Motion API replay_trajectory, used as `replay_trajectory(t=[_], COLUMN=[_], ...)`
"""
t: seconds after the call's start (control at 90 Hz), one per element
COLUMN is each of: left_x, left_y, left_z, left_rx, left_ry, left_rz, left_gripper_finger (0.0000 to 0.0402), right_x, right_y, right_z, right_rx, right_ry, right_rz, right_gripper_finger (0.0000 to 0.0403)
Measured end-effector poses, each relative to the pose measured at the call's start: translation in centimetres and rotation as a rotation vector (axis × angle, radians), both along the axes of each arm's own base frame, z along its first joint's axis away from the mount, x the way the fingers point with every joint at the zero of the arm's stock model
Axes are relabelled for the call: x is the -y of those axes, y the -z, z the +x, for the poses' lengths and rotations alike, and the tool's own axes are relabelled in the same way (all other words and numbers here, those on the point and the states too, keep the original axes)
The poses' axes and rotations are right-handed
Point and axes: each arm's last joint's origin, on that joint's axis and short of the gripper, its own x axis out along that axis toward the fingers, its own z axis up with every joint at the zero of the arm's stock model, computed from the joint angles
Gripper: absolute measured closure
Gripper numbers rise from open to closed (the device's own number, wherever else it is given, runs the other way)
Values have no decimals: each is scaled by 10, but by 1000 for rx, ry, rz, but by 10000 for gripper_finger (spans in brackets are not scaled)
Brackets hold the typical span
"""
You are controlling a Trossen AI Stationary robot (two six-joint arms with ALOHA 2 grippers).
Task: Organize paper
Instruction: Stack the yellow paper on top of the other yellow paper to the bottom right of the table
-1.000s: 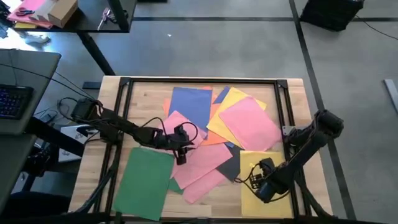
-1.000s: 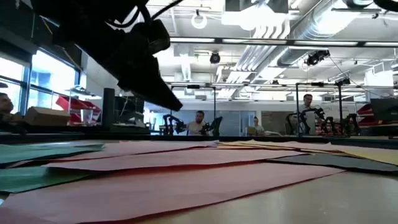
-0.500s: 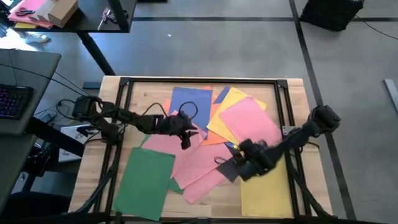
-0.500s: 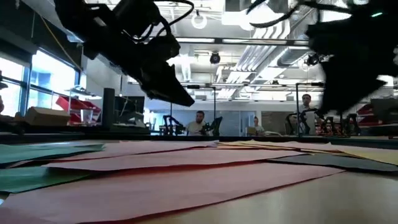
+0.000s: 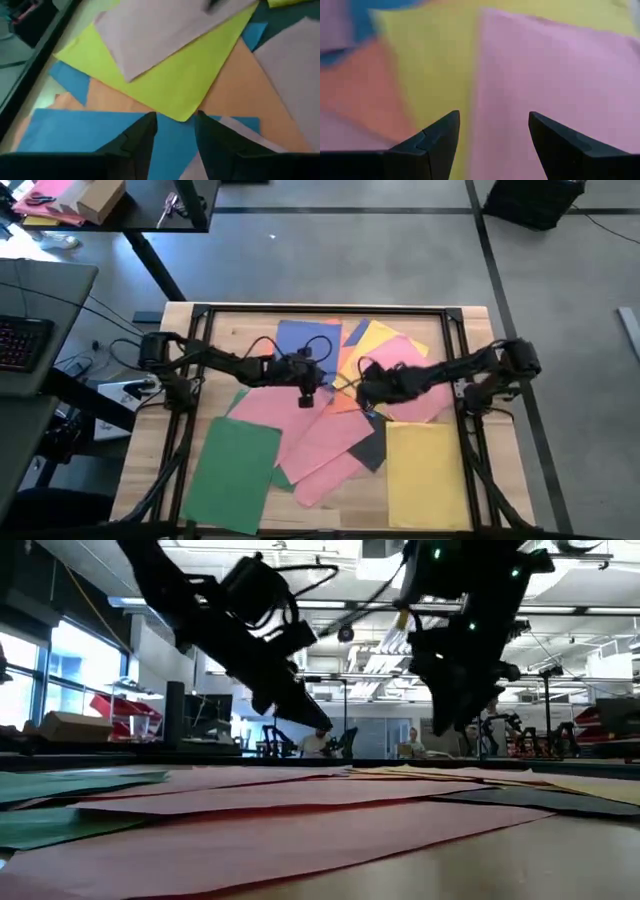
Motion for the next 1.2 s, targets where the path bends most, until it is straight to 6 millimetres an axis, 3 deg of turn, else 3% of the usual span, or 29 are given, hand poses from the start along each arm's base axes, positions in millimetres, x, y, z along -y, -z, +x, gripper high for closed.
replay_trajectory(t=[0.222,0.533,0.756,1.2], left_x=[-4,-9,-13,-3], left_y=[24,40,40,31], left_z=[19,30,33,34], left_rx=[-91,-219,-277,-327], left_ry=[7,30,63,66], left_rz=[102,225,270,431], left_gripper_finger=[244,243,243,243], right_x=[32,52,53,53], right_y=[17,41,51,51], right_z=[-13,-15,-14,-11], right_rx=[-41,87,138,141], right_ry=[59,4,-50,-118], right_rz=[66,215,217,210], right_gripper_finger=[179,179,179,179])
